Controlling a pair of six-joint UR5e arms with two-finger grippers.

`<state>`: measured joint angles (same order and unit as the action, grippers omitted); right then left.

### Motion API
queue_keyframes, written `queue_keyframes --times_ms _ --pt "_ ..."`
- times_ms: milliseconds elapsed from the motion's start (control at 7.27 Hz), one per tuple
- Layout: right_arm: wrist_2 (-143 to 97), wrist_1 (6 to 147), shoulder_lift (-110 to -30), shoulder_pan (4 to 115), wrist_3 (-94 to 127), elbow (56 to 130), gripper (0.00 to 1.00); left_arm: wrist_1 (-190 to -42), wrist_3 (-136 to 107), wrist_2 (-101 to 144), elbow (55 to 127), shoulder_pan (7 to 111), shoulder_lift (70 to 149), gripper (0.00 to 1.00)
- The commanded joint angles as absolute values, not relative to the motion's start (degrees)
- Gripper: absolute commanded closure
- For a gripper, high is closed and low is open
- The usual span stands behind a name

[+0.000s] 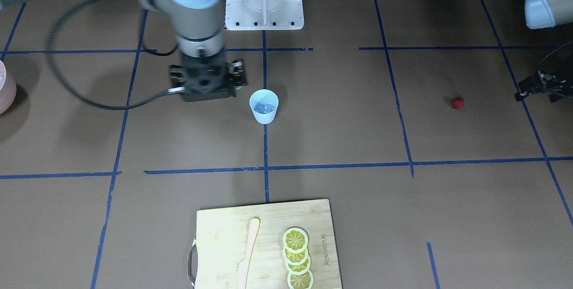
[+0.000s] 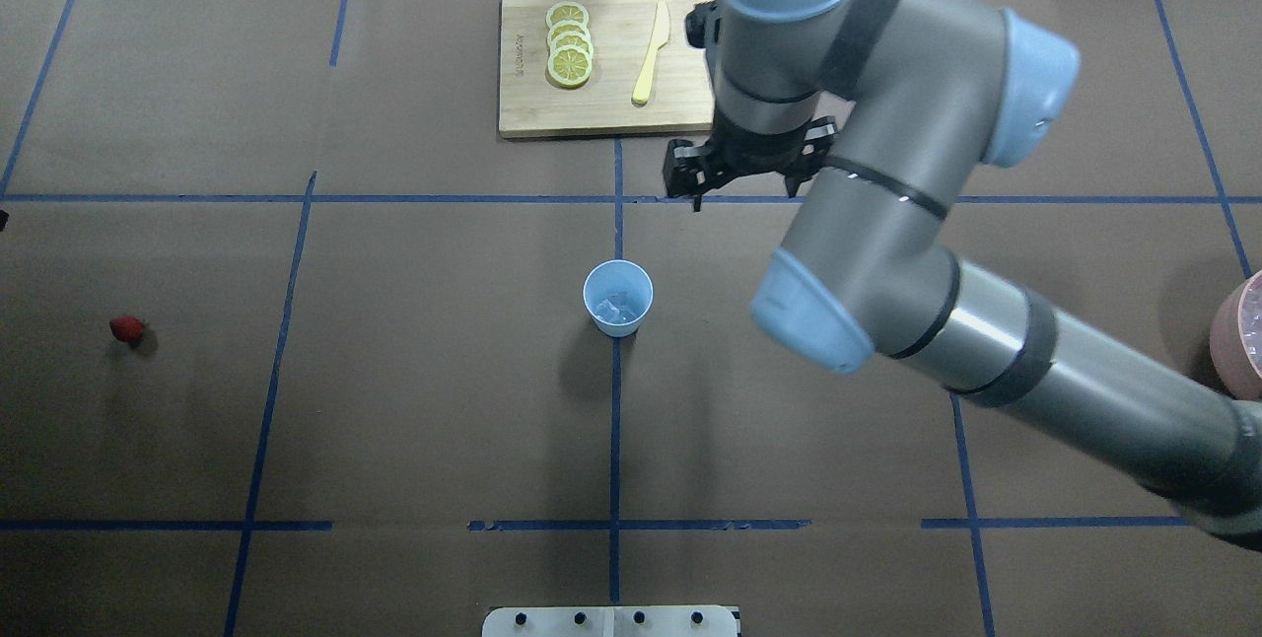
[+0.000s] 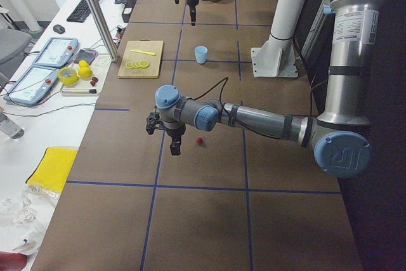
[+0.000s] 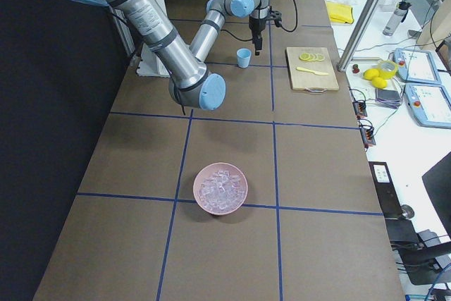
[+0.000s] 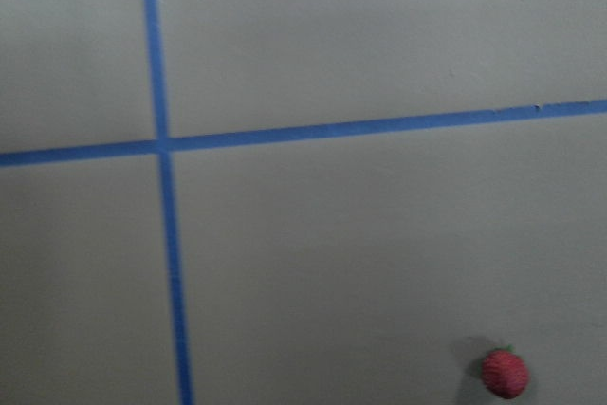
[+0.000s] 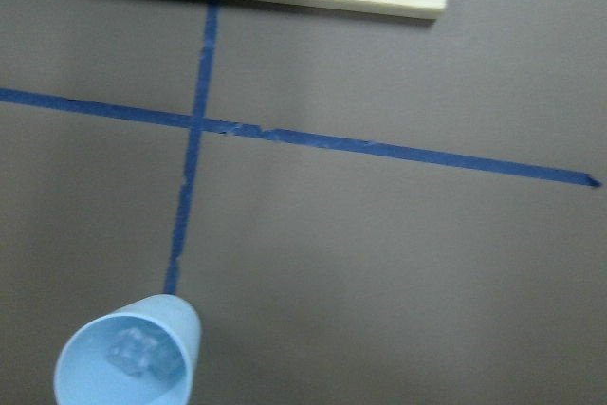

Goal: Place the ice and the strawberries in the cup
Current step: 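Lift the right gripper away from the cup back toward the bowl, then lower the left gripper onto the red strawberry and grasp it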

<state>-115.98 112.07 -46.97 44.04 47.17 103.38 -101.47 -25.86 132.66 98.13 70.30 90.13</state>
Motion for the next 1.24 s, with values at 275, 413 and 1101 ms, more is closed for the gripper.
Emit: queue_keyframes --times_ms 275,413,1101 --pt "-123.5 112.1 -63.2 61.1 19.3 109.8 0.00 -117.9 -49.2 123.9 98.2 56.3 86.4 0.00" --pt "-123.5 112.1 -65.1 63.5 14.6 109.8 0.00 -119.1 -52.2 123.7 98.2 54.6 86.4 0.00" --pt "-127.6 112.0 -71.4 70.2 4.9 109.7 0.00 -124.0 -57.6 119.9 96.5 49.0 86.3 0.01"
